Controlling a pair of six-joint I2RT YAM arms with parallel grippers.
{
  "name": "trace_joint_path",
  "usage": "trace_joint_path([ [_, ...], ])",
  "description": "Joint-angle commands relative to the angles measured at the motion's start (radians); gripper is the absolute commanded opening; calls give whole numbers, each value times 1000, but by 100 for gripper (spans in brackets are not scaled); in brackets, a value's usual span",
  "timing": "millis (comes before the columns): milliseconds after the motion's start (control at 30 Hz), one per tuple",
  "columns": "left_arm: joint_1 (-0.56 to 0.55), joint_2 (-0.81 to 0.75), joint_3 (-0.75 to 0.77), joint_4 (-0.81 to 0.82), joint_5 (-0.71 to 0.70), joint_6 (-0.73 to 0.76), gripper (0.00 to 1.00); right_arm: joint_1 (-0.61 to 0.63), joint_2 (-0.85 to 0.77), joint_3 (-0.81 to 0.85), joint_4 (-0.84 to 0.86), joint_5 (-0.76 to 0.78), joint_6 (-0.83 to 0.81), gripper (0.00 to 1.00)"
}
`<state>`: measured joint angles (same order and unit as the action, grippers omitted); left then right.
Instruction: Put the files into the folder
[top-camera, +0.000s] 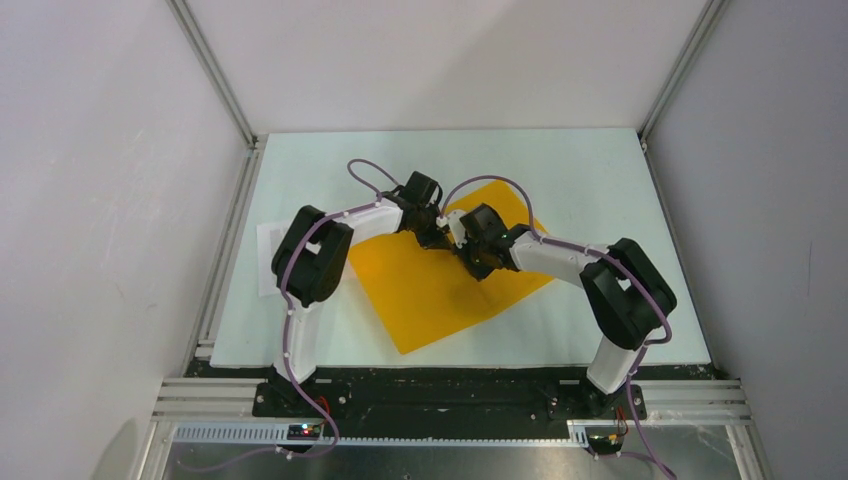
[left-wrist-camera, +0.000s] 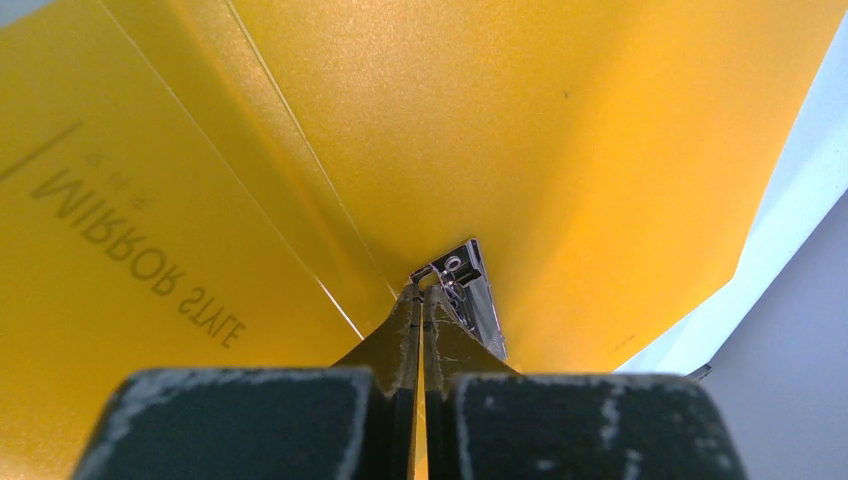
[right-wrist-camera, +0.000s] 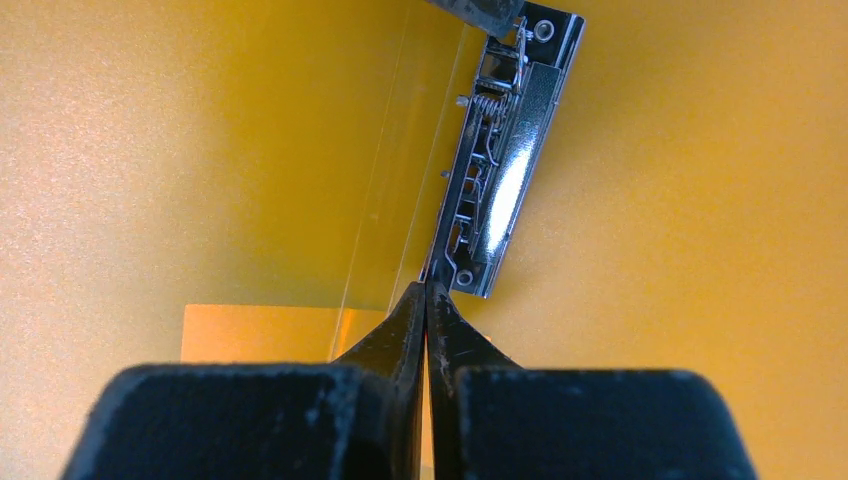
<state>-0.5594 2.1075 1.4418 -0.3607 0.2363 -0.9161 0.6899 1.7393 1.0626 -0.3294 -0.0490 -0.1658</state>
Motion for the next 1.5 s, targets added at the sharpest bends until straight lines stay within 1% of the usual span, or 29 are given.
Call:
trace_joint_path([
  [0, 13, 43, -10, -94, -72, 24, 0, 1, 7, 38, 22, 17, -26, 3],
  [167, 14, 44, -10, -93, -69, 27, 0, 4, 30, 41, 4, 24, -15, 5],
  [400, 13, 42, -10, -93, -70, 29, 0, 13, 56, 58, -9, 29, -16, 12],
  [733, 16, 45, -12, -91, -67, 25, 0, 18, 111, 102, -117, 49, -11, 12],
  [900, 18, 43, -10, -92, -62, 25, 0, 20, 118, 103, -173, 82, -1, 11],
  [1233, 24, 39, -1, -91, -67, 34, 0, 52, 167, 103, -200, 114, -25, 10],
  [1467, 29, 38, -4, -88, -60, 34, 0, 77, 197, 94, -247, 126, -24, 6],
])
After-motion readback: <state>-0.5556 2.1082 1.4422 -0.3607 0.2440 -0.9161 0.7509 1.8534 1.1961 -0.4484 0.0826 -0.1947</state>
